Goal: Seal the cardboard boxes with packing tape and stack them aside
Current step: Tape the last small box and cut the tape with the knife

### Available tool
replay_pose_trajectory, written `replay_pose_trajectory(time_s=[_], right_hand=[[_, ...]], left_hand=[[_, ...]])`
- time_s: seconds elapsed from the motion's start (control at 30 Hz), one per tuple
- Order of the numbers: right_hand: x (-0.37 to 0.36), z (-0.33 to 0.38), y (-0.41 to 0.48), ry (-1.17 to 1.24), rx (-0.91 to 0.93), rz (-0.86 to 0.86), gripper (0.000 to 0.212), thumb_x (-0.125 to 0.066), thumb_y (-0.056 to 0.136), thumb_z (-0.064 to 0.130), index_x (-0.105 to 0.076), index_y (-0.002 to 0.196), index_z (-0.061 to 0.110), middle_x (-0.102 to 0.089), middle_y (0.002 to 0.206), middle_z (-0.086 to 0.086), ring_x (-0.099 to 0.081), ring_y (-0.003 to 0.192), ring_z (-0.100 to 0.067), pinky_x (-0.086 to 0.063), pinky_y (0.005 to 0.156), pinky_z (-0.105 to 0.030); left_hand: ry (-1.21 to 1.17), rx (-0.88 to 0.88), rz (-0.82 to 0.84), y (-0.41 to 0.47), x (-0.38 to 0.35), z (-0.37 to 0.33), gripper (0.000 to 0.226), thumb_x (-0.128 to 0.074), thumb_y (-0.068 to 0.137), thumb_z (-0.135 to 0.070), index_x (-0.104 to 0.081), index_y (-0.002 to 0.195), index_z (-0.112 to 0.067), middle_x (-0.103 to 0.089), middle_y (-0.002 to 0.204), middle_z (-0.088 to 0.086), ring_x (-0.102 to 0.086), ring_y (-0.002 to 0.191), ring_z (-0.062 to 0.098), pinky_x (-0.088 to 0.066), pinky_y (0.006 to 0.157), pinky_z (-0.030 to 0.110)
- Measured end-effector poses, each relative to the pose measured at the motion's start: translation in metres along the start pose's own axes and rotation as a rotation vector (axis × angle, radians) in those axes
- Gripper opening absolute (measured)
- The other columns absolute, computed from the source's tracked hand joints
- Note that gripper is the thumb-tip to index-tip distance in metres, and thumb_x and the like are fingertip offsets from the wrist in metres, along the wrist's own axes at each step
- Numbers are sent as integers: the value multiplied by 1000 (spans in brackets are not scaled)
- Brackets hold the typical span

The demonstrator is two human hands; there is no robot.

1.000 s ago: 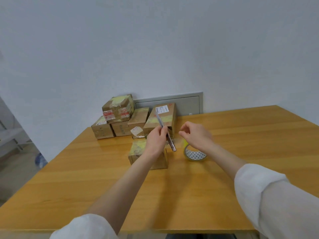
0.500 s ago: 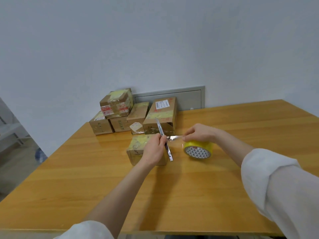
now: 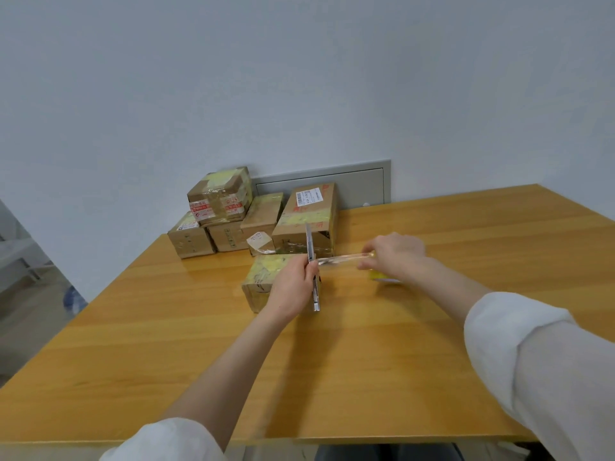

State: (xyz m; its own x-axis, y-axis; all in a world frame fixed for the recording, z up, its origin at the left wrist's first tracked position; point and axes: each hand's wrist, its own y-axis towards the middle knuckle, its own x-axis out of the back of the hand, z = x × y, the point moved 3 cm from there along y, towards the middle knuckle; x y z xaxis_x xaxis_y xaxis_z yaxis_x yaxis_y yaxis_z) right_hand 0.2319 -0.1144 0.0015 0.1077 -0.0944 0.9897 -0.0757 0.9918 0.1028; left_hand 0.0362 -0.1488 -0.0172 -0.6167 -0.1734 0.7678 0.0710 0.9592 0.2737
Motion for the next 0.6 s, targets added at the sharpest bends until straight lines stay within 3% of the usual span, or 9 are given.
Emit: replay_pose_trajectory(time_s=[0.27,0.37,0.43,0.5,0.6], right_hand=[[-15,-9,-15,79,-35,-53,36,-40,95,57,-65,112,36,-66,112,2,-59,105,-22,-35,65,-27],[-15,-9,-17,99,-37,-83,35,-39,96,56,-63,109,35,-67,109,1,-60,100,-23,-33,62,-27],[-15,-10,-18,116,-48,-95,33,-40,95,57,-62,108,35,-67,107,1,-60,100,-23,-34,63,-28],[-14,-10,-19,131,-60,-97,31,-43,94,58,-61,106,35,-66,107,1,-60,101,-23,-35,65,-28],[-13,-7,-20,123,-56,-94,29,-45,93,58,-62,103,36,-67,104,3,-59,97,-21,-35,62,-27]], left_hand=[[-4,-24,83,-3,9,-8,25,-44,100,-27,-57,84,-13,-56,75,-2,-51,69,14,-36,58,25],[-13,-86,-34,-11,18,-20,19,-53,97,-26,-63,90,-11,-66,78,-3,-59,71,12,-46,63,25],[-88,-112,-72,-20,14,-30,12,-56,95,-21,-66,92,-13,-69,77,-7,-62,69,1,-47,62,14],[-200,-52,-11,-28,3,-33,11,-55,95,-17,-66,95,-14,-66,71,-7,-60,59,-6,-43,54,6],[-289,56,59,-38,-10,-28,16,-50,98,-19,-65,101,-13,-64,67,0,-59,49,0,-45,49,12]])
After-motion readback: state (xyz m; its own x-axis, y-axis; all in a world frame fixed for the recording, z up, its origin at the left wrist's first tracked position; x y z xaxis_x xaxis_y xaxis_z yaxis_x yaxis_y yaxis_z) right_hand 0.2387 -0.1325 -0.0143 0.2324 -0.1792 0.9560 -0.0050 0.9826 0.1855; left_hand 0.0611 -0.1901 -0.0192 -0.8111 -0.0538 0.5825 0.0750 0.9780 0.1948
